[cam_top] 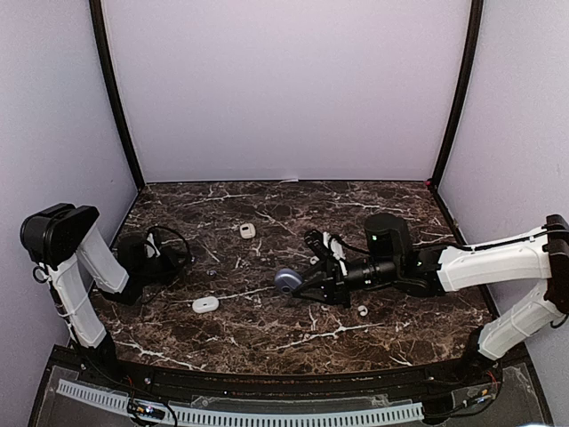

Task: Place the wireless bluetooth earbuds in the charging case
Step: Move the left earbud to the center of the board.

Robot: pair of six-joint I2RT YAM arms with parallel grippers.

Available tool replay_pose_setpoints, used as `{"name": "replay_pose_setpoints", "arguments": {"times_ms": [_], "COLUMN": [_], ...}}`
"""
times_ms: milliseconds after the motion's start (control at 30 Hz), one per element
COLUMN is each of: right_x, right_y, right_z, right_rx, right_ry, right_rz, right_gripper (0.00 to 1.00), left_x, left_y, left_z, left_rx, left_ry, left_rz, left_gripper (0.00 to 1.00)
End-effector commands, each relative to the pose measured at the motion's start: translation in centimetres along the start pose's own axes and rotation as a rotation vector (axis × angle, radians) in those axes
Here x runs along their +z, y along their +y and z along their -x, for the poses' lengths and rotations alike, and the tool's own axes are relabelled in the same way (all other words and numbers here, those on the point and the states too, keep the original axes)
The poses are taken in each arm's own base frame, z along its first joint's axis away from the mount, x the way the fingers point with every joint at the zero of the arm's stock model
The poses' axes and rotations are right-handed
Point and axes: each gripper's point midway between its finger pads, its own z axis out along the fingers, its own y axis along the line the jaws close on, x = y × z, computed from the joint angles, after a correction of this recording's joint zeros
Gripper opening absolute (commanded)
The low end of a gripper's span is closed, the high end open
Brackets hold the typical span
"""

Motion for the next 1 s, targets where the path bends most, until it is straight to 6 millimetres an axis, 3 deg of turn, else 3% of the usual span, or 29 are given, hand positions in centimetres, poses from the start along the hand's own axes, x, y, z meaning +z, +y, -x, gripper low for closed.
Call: {"name": "replay_pose_setpoints", "arguments": {"times_ms": [0,267,333,467,600,700,867,967], "right_x": [-0.3,-0.5,-0.7,-0.8,-0.9,-1.2,-1.5,-1.7], "right_y": [0.3,0.4,0.4,0.5,0.6,0.6,0.6,0.4], "right_z": [1.0,0.8,0.7,0.5,0.6,0.6,0.5,0.4], "right_rx": [-0.029,-0.033,-0.033,-0.03,-0.03,-0.03,-0.038,-0.038], "right_ry": [-0.037,-0.033,-0.033,-0.038,-0.04,-0.043,-0.044,-0.046], "right_rz": [0.017,0.012,0.009,0.008,0.009,0.001,-0.017,-0.026], "right_gripper": [0.09,0.09,0.09,0.09,0.09,0.09,0.09,0.09], "left_x": [0.5,1.4,1.6,2.1,3.0,3.2,2.1,1.1], "left_y": [-0.1,-3.6,-5.2,-7.8,-10.0,-11.2,-12.6,-11.9], "left_z": [-5.0,-12.5,-15.5,-19.6,-22.0,-21.0,-16.7,-13.4], "left_rx": [-0.051,-0.075,-0.046,-0.047,-0.04,0.019,0.174,0.214], "left_ry": [0.097,0.232,0.286,0.346,0.37,0.327,0.222,0.182], "left_rz": [0.043,0.056,0.058,0.042,0.01,0.01,0.055,0.091], "left_gripper": [0.0,0.0,0.0,0.0,0.0,0.0,0.0,0.0]}}
